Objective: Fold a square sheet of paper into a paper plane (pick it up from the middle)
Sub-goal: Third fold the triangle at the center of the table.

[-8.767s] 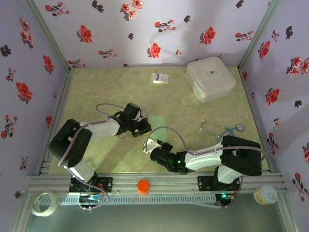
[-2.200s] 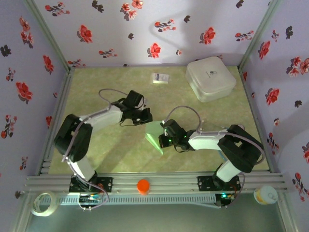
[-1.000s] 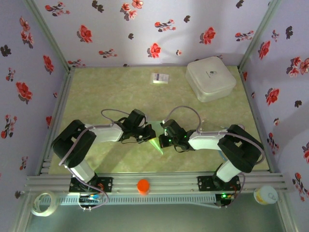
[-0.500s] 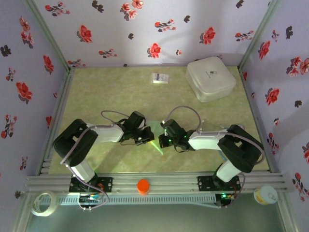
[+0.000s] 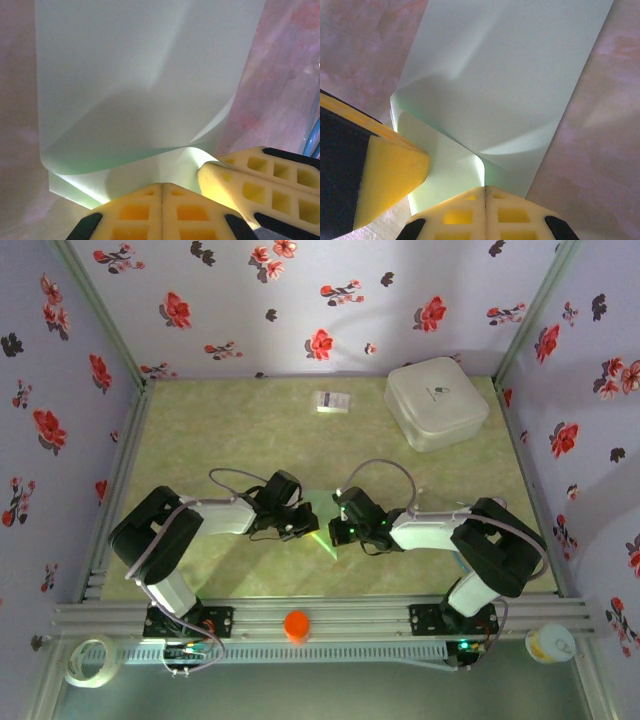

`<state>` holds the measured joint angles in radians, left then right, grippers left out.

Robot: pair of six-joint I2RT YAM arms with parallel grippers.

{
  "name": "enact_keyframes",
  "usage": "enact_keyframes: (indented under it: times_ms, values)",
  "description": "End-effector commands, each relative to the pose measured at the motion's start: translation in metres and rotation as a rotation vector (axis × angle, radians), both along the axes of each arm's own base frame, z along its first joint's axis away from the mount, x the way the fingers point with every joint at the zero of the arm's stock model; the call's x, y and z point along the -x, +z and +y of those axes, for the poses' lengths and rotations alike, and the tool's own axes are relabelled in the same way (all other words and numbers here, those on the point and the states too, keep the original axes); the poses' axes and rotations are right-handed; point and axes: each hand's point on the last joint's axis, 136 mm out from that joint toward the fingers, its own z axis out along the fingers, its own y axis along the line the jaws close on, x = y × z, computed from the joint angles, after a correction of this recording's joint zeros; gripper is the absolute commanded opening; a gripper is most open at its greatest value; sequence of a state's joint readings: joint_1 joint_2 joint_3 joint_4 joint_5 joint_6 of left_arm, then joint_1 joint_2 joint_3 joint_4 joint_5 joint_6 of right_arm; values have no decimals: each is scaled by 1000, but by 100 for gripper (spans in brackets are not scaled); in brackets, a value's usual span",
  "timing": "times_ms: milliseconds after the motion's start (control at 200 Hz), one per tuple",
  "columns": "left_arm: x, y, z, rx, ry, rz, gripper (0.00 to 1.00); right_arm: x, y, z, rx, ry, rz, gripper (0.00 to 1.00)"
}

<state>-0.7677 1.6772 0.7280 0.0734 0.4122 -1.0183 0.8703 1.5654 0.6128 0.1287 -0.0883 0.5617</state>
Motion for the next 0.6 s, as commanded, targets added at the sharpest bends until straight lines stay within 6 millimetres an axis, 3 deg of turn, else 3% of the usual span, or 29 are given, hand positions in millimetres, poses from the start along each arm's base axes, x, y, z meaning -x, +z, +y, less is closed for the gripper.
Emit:
enact_keyframes:
  times_ms: [0,595]
  values:
    - [8,-13,11,-56,-7,12,0,-5,1,-3,10,-31,1,8]
    - [11,-19,15,-74,-5,21,0,-5,7,-1,-9,-40,-3,16]
